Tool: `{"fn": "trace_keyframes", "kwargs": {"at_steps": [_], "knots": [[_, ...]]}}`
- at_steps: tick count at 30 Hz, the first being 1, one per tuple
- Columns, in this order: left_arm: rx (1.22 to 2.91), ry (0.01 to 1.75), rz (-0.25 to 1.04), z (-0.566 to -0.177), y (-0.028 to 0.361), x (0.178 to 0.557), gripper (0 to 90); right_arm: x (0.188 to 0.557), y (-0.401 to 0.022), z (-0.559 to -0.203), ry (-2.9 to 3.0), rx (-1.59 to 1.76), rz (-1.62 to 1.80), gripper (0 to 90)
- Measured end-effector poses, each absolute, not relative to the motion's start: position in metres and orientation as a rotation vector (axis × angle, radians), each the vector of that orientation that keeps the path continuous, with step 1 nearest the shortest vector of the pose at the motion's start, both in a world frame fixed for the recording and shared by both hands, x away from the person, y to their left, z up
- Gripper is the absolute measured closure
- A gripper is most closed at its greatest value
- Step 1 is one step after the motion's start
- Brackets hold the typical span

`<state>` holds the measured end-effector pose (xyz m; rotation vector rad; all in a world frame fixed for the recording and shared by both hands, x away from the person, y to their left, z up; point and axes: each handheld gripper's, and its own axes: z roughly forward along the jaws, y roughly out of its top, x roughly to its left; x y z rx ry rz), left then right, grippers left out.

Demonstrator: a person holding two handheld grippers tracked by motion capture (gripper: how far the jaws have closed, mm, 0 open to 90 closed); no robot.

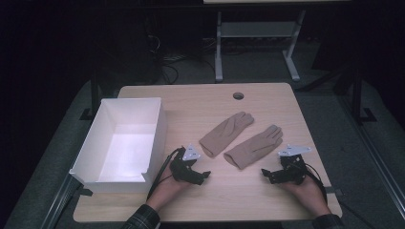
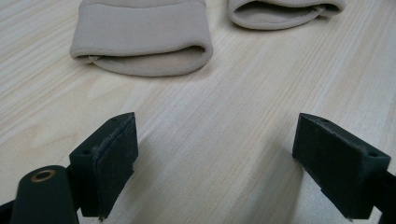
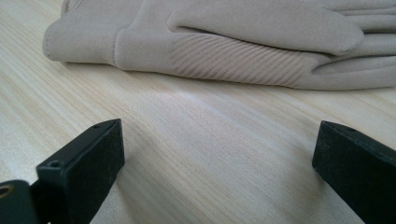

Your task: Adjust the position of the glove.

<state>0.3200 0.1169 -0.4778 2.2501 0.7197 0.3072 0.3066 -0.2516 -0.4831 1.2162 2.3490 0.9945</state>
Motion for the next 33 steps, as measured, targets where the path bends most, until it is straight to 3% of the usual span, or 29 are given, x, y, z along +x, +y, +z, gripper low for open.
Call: {"fn": "trace_keyframes", "kwargs": {"at_steps": [10, 11, 12, 22, 24, 25, 26, 28, 32, 33], "knots": [[2.248, 0.721, 0.306, -0.478, 0.117, 0.32, 13.6, 0.306, -0.253, -0.483, 2.362, 1.203, 1.0, 2.5], [2.249, 0.72, 0.306, -0.478, 0.117, 0.32, 13.6, 0.306, -0.254, -0.483, 2.361, 1.195, 1.003, 5.1], [2.249, 0.721, 0.306, -0.478, 0.117, 0.32, 13.6, 0.304, -0.256, -0.481, 2.351, 1.205, 1.0, 13.2], [2.249, 0.72, 0.307, -0.478, 0.117, 0.32, 13.6, 0.3, -0.254, -0.467, 2.336, 1.193, 1.038, 35.3], [2.25, 0.718, 0.309, -0.478, 0.117, 0.32, 13.6, 0.3, -0.254, -0.464, 2.337, 1.18, 1.066, 47.4], [2.249, 0.718, 0.31, -0.478, 0.117, 0.32, 13.6, 0.3, -0.254, -0.464, 2.337, 1.18, 1.066, 47.4], [2.249, 0.718, 0.315, -0.478, 0.117, 0.319, 13.6, 0.3, -0.255, -0.461, 2.348, 1.179, 1.083, 55.4], [2.25, 0.718, 0.317, -0.478, 0.117, 0.319, 13.6, 0.301, -0.254, -0.459, 2.348, 1.175, 1.093, 58.9], [2.243, 0.725, 0.312, -0.478, 0.117, 0.319, 13.6, 0.303, -0.249, -0.453, 2.35, 1.151, 1.113, 76.9], [2.243, 0.725, 0.312, -0.478, 0.117, 0.319, 13.6, 0.303, -0.249, -0.453, 2.35, 1.151, 1.113, 76.9]]}}
